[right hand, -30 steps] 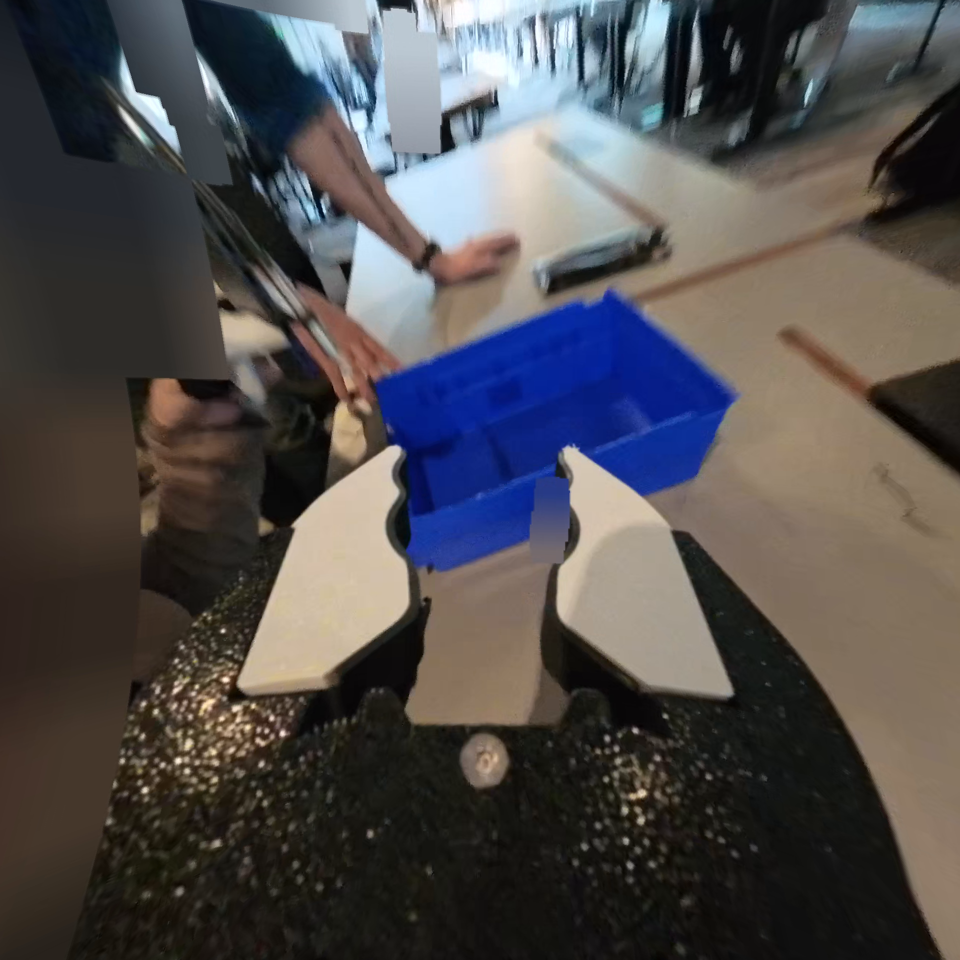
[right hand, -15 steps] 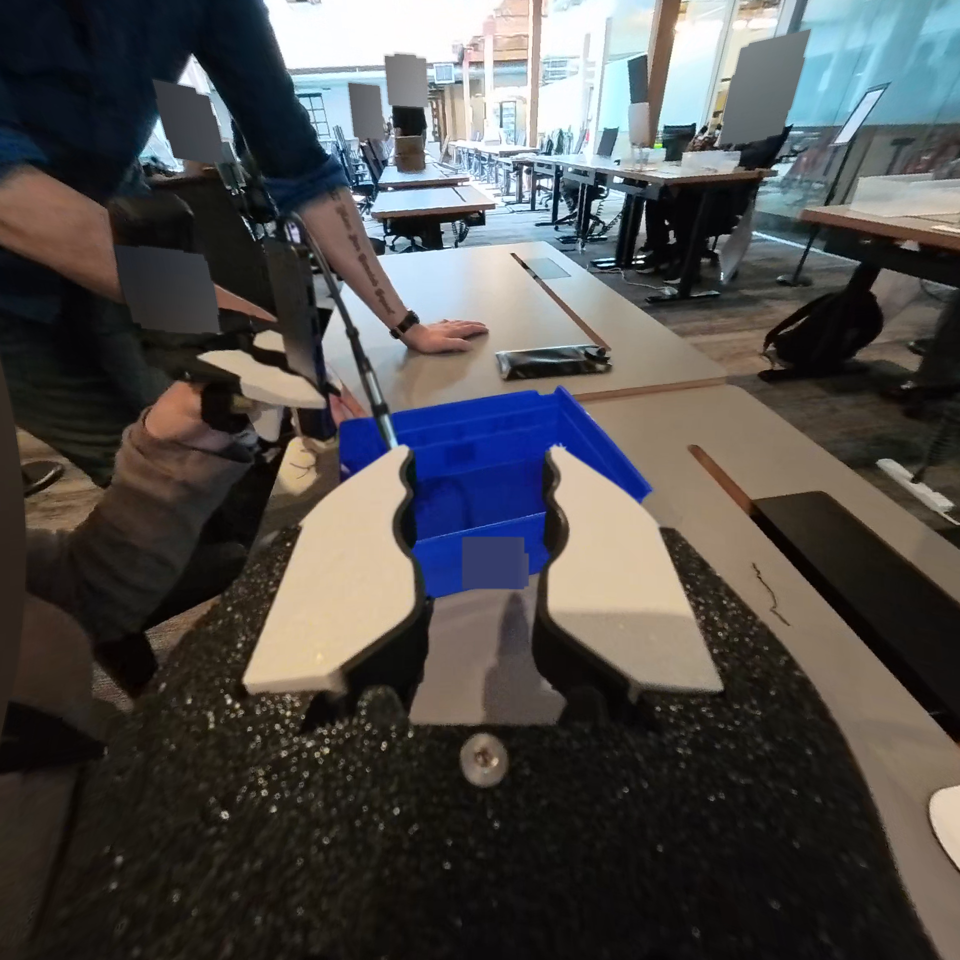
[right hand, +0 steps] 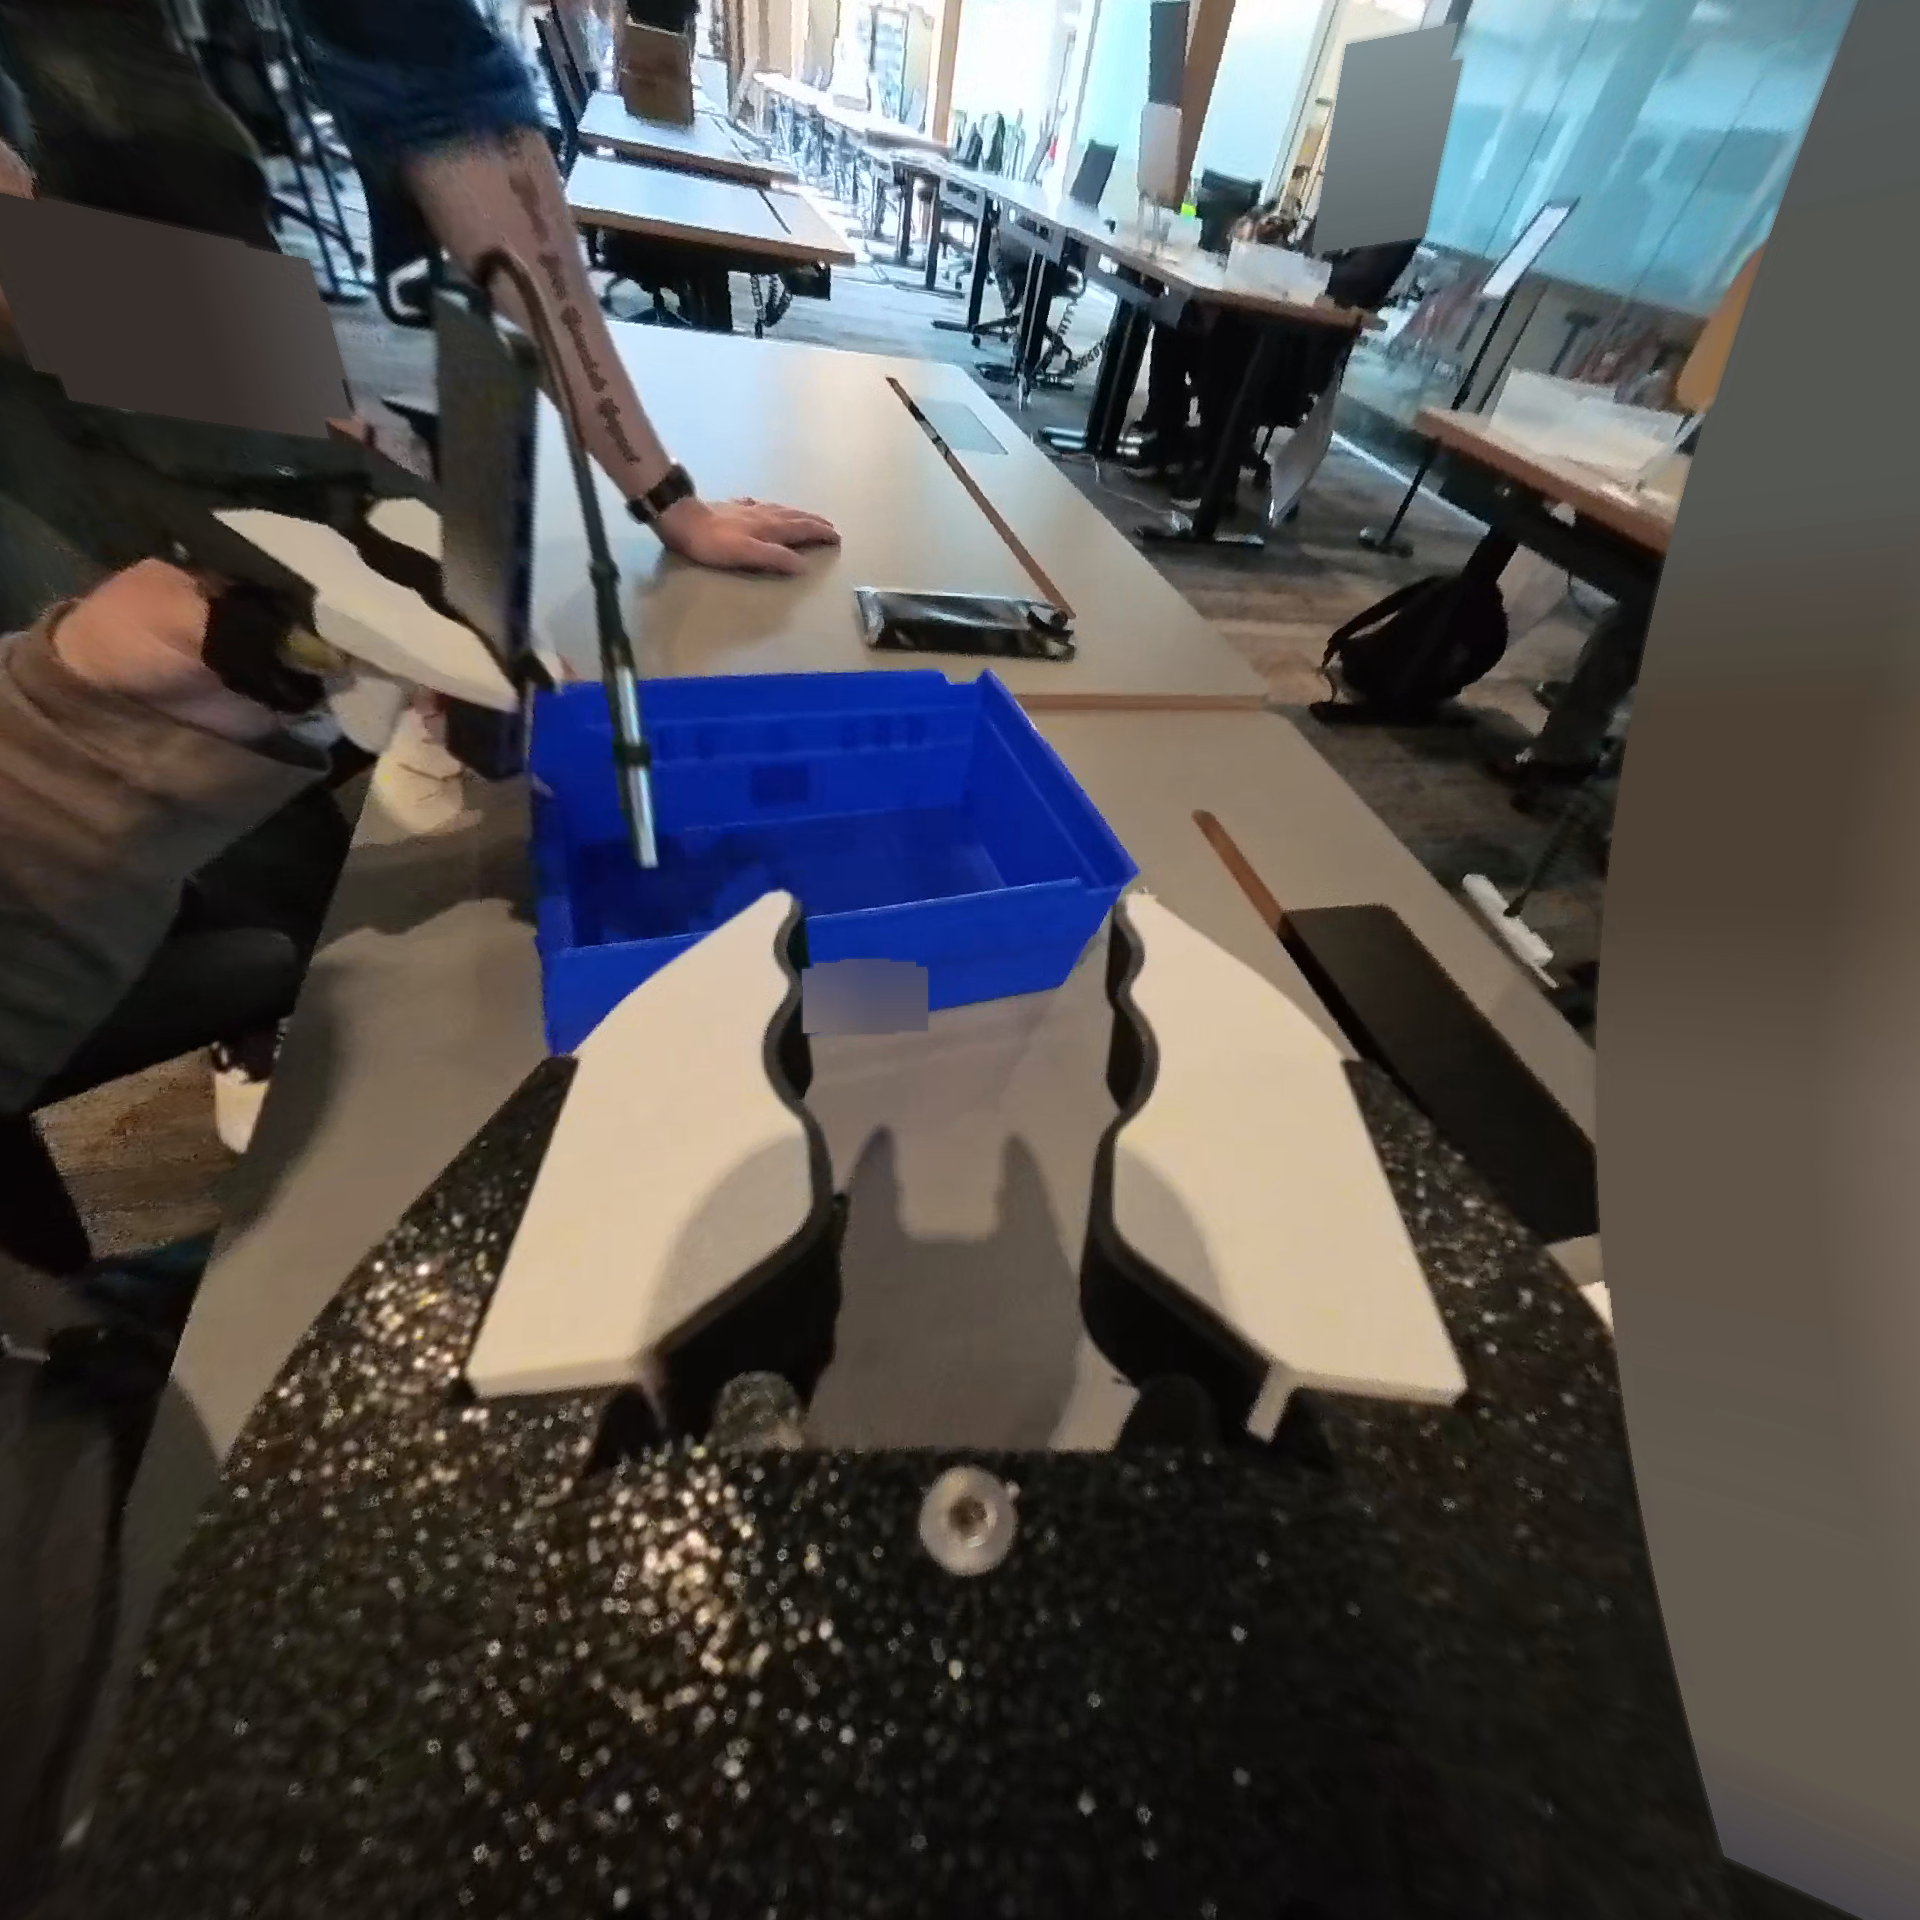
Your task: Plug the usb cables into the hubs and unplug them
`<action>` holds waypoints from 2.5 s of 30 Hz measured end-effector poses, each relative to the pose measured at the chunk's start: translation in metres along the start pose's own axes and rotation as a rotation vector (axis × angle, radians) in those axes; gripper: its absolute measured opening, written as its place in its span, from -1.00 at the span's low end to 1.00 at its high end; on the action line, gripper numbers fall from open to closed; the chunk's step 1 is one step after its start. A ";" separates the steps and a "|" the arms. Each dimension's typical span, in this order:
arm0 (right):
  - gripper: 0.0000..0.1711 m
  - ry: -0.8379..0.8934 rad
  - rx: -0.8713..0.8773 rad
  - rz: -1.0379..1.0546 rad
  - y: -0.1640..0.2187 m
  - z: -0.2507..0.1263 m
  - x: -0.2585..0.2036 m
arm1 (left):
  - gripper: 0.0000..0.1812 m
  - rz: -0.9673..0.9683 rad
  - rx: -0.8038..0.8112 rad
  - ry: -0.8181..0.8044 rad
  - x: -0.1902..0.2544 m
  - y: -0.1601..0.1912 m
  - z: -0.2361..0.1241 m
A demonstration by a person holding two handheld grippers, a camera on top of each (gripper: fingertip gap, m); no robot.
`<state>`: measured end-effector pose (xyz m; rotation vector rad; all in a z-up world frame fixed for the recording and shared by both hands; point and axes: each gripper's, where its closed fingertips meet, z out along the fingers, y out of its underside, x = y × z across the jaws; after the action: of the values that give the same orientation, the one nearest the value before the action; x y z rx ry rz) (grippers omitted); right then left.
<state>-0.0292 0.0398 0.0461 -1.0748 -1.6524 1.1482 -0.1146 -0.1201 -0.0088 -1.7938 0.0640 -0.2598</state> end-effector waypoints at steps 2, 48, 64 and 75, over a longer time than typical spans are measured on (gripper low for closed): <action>-0.35 -0.031 -0.019 -0.043 -0.002 -0.007 -0.007 | -0.88 0.016 -0.014 0.038 0.015 0.000 0.018; -1.00 0.221 0.647 0.036 -0.017 -0.242 0.063 | -0.88 0.005 0.398 0.068 0.035 -0.076 0.044; -1.00 0.324 0.897 0.160 -0.034 -0.174 0.102 | -0.89 -0.112 0.487 0.329 0.059 -0.077 0.057; -1.00 0.326 1.135 0.296 -0.031 -0.147 0.104 | -0.89 -0.186 0.564 0.348 0.056 -0.081 0.072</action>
<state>0.0736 0.1678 0.1266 -0.6721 -0.3992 1.6608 -0.0531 -0.0422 0.0616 -1.1797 0.0627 -0.6547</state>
